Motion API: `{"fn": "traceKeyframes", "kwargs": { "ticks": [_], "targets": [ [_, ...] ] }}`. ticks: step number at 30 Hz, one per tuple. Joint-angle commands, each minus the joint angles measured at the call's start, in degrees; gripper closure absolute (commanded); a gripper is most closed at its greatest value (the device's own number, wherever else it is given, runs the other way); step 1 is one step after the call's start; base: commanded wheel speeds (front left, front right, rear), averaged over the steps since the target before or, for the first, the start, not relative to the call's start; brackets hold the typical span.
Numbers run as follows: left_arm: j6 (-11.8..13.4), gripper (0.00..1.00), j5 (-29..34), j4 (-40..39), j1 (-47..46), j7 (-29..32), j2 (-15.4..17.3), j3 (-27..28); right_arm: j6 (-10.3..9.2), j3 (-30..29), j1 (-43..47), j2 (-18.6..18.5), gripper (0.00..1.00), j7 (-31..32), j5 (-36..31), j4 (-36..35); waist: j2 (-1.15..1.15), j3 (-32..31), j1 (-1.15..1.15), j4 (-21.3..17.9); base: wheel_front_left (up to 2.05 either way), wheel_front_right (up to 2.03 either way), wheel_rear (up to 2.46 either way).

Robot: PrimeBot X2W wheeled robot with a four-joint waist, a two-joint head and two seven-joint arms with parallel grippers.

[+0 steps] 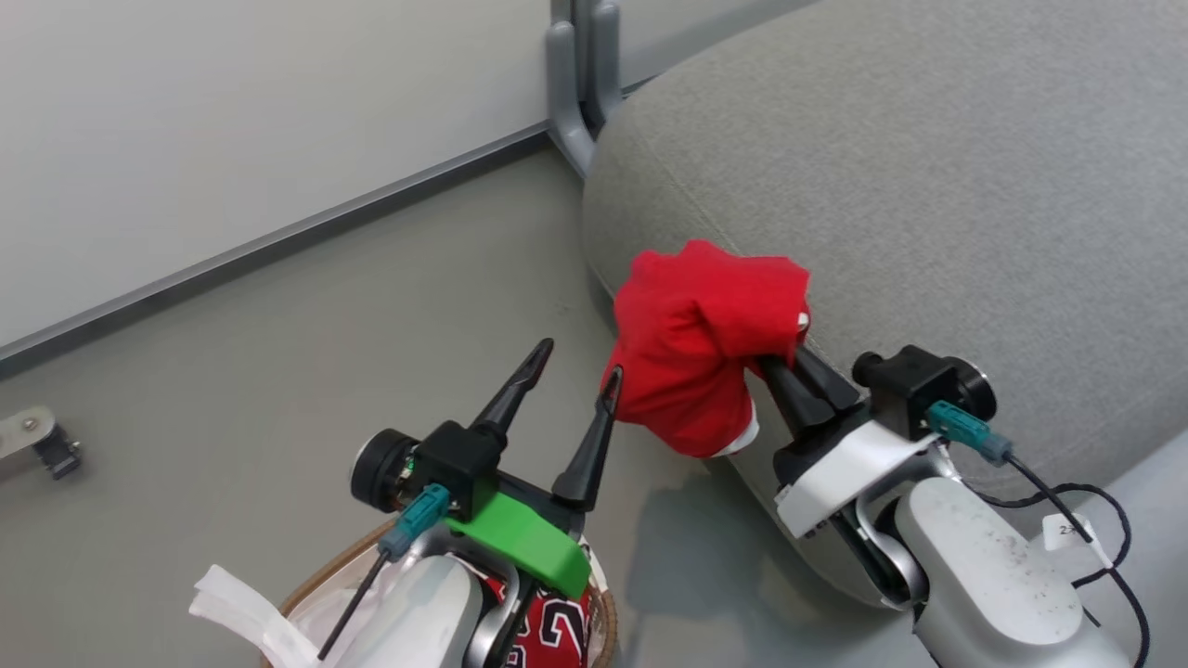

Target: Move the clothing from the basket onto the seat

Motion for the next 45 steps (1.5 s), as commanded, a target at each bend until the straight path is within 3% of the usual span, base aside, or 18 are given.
{"fn": "traceKeyframes", "kwargs": {
  "ticks": [1, 11, 22, 31, 39, 44, 45],
  "targets": [
    [0.01, 0.0, 0.32, 0.23, -1.23, -0.05, 0.44, -1.1, -0.06, -1.61, 1.3, -0.24, 1.0, -0.13, -0.74, -0.96, 0.0, 2.53, 0.0, -5.51, 0.0, 0.0, 0.0],
    [0.01, 0.0, -1.46, 1.79, -5.38, -0.05, 1.0, -6.61, -0.06, -11.86, 4.44, -0.64, 1.0, -0.13, -4.68, -4.41, 0.0, 6.18, 0.0, -6.33, 0.0, 0.0, 0.0],
    [0.01, 0.0, -0.11, 2.05, -5.51, -0.05, 5.27, -5.41, -0.07, -20.66, -10.37, -4.81, 1.0, -0.13, -8.53, 7.61, 0.0, 14.69, 0.0, -6.17, 0.0, 0.0, 0.0],
    [0.01, 0.0, 0.66, 0.74, -10.21, -0.05, 8.89, -8.43, -0.07, -30.69, -24.9, -10.38, 1.0, -0.14, -10.78, 20.63, 0.0, 25.63, 0.0, -1.23, 0.0, 0.0, 0.0],
    [0.01, 0.0, 0.72, -1.28, -14.3, -0.05, 11.13, -9.67, -0.07, -37.87, -33.06, -14.98, 1.0, -0.13, -12.31, 27.93, 0.0, 33.45, 0.0, 3.57, 0.0, 0.0, 0.0],
    [0.01, 0.0, 0.96, -2.34, -15.42, -0.05, 11.83, -9.32, -0.07, -44.25, -35.3, -14.47, 1.0, -0.13, -12.84, 30.24, 0.0, 36.0, 0.0, 5.96, 0.0, 0.0, 0.0],
    [0.01, 0.0, 0.97, -2.6, -15.65, -0.05, 11.85, -9.21, -0.07, -45.66, -35.62, -14.37, 0.66, -0.13, -13.27, 30.78, 0.0, 36.32, 0.0, 6.37, 0.0, 0.0, 0.0]
  ]
}}
